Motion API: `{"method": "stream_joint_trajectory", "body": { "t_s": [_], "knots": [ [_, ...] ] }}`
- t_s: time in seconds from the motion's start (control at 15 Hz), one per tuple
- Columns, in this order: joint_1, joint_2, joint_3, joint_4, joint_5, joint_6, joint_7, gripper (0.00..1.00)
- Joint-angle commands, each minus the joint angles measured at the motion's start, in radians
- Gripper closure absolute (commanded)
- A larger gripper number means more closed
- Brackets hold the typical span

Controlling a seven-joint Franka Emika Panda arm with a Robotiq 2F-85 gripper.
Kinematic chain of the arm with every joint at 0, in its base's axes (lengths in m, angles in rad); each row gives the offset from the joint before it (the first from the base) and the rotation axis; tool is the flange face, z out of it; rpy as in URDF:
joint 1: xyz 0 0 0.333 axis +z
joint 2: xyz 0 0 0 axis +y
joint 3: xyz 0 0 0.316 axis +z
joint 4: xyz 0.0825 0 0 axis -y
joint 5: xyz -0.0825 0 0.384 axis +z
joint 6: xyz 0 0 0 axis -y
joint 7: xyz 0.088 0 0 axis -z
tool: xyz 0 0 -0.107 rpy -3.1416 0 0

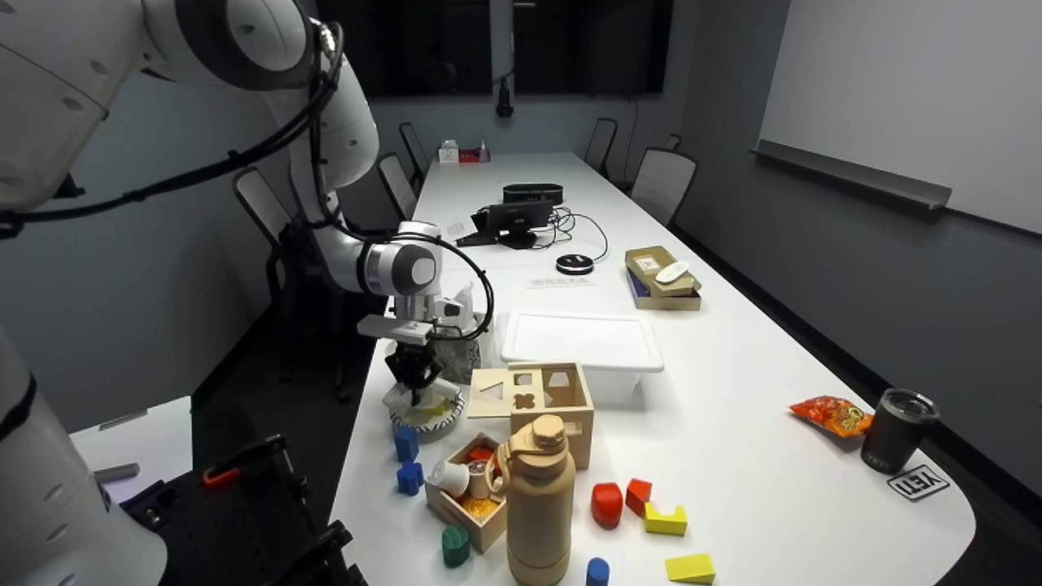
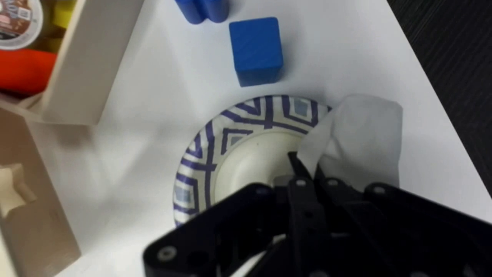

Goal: Remove one tissue square from the box and use it wipe the black and white bowl.

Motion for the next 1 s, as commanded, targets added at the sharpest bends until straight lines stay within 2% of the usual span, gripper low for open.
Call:
{"method": "stream_joint_trajectory", "body": {
  "t_s": [0.0, 0.13, 0.4, 0.6, 0.73, 0.93],
  "knots": [
    [-0.027, -0.137, 0.024, -0.002, 0.033, -0.133, -0.045, 1.00],
    [-0.044, -0.213, 0.052, 0.001, 0.049, -0.201, -0.089, 1.00],
    [-0.083, -0.355, 0.145, 0.001, 0.165, -0.328, -0.240, 1.00],
    [-0.073, -0.410, 0.178, 0.016, 0.237, -0.412, -0.296, 1.00],
    [-0.073, -0.434, 0.195, 0.020, 0.291, -0.433, -0.327, 1.00],
    [-0.084, -0.454, 0.225, 0.023, 0.427, -0.401, -0.405, 1.00]
  ]
}}
